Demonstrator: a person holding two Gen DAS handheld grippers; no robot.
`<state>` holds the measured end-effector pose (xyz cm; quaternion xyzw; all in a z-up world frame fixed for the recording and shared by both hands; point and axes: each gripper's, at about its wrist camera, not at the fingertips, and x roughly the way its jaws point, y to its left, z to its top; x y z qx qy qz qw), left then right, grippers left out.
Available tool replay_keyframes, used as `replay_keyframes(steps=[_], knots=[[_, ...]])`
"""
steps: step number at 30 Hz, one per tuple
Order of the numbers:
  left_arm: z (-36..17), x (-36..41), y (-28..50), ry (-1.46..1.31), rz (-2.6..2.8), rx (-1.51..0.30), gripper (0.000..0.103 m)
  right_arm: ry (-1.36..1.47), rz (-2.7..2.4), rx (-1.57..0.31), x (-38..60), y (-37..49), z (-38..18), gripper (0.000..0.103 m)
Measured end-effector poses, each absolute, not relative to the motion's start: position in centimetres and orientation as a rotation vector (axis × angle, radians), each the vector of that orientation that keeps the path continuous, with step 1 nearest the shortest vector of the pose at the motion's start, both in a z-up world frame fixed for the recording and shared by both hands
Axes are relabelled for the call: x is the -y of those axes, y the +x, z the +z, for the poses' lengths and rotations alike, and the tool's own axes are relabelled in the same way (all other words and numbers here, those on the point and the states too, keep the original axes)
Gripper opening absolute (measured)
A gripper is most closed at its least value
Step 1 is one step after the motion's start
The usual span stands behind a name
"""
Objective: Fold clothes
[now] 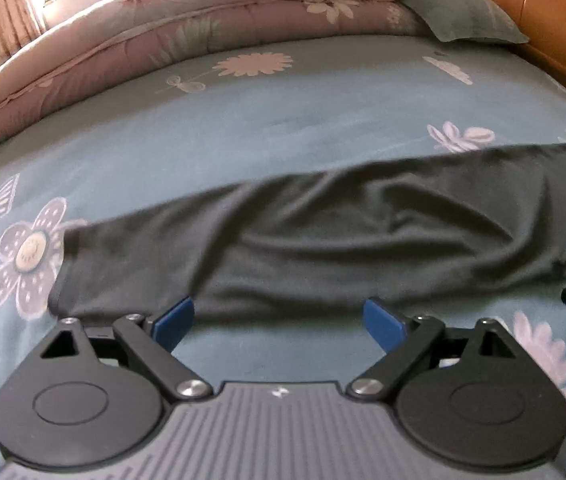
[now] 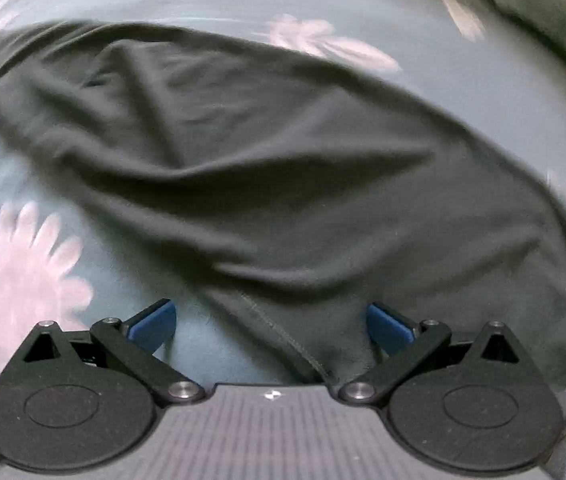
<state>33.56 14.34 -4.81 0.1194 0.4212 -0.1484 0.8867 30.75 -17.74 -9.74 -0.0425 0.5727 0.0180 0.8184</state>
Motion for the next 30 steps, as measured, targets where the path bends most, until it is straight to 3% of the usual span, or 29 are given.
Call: replay_keyframes(steps=[8,18,22,30], knots=[[-4.3,-15.0,31.1,0.156,-0.144,-0.892,0.092,-0.019,0.052,-1.017,19.1,36.2,-6.7,0.103],[-4.6,-17.5,28.7,0.078,-0.042,-0.925,0.092,-0.107,0.051,-1.046,14.5,42.3,-11.4,0.103],[-5.1,-18.5,27.9,0.062,-0.012,-0.948,0.092,-0.116,0.074,-1.067,14.5,44.7,-10.8,0.103],[-3.7,-18.2,24.8,0.160,-0.052,-0.966,0.092,-0.137,0.328,-1.040,16.5,38.4,-7.4,0.103]])
